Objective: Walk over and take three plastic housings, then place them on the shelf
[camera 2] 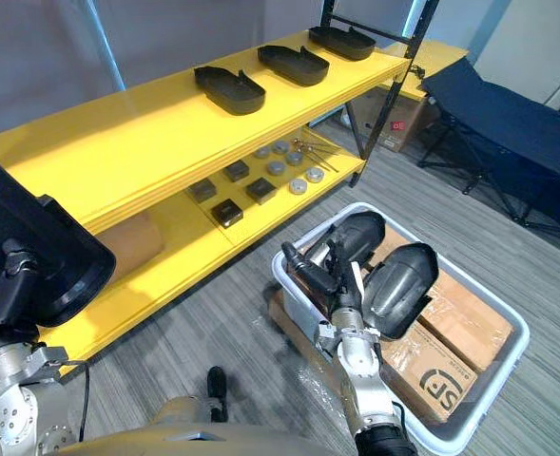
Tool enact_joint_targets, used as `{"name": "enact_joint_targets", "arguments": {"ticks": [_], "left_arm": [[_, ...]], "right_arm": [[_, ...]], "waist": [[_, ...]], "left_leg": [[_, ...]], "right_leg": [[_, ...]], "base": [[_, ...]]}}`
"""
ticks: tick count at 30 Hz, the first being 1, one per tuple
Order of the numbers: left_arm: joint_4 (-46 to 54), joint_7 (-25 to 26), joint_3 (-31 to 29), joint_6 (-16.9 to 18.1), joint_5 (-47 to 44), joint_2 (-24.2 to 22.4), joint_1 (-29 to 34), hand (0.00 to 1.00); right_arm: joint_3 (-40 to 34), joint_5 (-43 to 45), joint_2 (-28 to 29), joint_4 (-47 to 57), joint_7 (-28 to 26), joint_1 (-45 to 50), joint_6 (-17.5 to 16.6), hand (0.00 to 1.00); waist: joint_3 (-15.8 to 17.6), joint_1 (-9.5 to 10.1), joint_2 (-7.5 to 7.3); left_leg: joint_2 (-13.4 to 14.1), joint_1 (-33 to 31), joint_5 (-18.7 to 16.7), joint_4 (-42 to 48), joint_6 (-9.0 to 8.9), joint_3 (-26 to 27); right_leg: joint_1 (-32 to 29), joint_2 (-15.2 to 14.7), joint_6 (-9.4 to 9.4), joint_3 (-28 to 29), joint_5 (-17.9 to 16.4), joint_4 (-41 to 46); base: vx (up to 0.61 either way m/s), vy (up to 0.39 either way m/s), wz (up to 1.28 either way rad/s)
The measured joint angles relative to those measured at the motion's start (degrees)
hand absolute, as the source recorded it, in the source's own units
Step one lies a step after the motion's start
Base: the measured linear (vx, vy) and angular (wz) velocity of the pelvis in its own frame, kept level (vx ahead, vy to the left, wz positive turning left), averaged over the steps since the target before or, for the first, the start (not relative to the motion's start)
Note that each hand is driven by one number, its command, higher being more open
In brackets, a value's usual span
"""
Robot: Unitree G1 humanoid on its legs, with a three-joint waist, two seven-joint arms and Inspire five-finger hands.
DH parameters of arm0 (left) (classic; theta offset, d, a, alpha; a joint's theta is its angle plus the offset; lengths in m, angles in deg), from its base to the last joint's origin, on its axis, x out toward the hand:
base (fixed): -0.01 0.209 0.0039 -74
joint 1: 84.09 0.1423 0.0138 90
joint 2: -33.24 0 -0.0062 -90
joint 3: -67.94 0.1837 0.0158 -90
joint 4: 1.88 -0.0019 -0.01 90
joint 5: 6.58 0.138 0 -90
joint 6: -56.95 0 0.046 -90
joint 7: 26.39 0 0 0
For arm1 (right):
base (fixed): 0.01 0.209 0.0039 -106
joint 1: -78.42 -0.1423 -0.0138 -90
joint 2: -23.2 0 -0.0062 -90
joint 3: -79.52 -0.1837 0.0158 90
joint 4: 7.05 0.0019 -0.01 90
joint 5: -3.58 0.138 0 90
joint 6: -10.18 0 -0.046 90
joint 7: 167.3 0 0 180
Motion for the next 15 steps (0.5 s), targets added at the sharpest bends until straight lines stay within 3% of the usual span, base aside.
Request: {"name": "enact_joint_targets", "arguments": {"ticks": [3,9,11,15], "left_arm": [[0.02,-0.81,1.12,0.00,-0.07,0.01,-0.02,0.00],[0.03,-2.61,2.11,-0.02,0.08,0.03,-0.28,0.00],[0.05,-2.58,2.11,-0.02,0.59,0.03,-0.46,0.00],[0.28,-3.38,2.10,-0.07,3.75,-0.01,-0.45,0.00]], "right_arm": [[-0.30,-0.02,0.88,0.72,-0.01,1.05,-1.60,1.00],[-0.28,0.05,0.99,0.77,-1.62,1.57,-1.67,1.00],[-0.05,0.59,0.94,0.77,-3.04,1.13,-1.67,1.00],[1.09,0.89,0.82,0.70,-3.17,-2.02,-1.83,1.00]], "waist": [[0.74,-0.45,-0.13],[1.26,-1.37,-0.23],[1.50,-0.84,-0.09],[3.71,1.30,0.09]], "left_leg": [[-0.09,0.48,0.17,-0.80,0.20,0.86],[-0.59,0.04,1.19,-2.33,0.96,1.05],[-0.57,-2.43,-0.28,1.98,2.34,0.84],[0.29,-5.96,-6.87,14.56,2.85,-0.01]], "right_leg": [[-0.50,-0.22,0.05,1.42,-0.01,0.06],[-1.45,-0.23,0.07,1.70,0.01,0.19],[-1.50,-0.57,0.16,1.34,-0.07,0.94],[0.49,-2.60,1.97,-0.27,-1.72,3.85]], "base": [[-0.06,0.081,-0.19],[-0.01,0.033,0.03],[0.04,0.022,0.14],[0.02,0.035,0.17]]}}
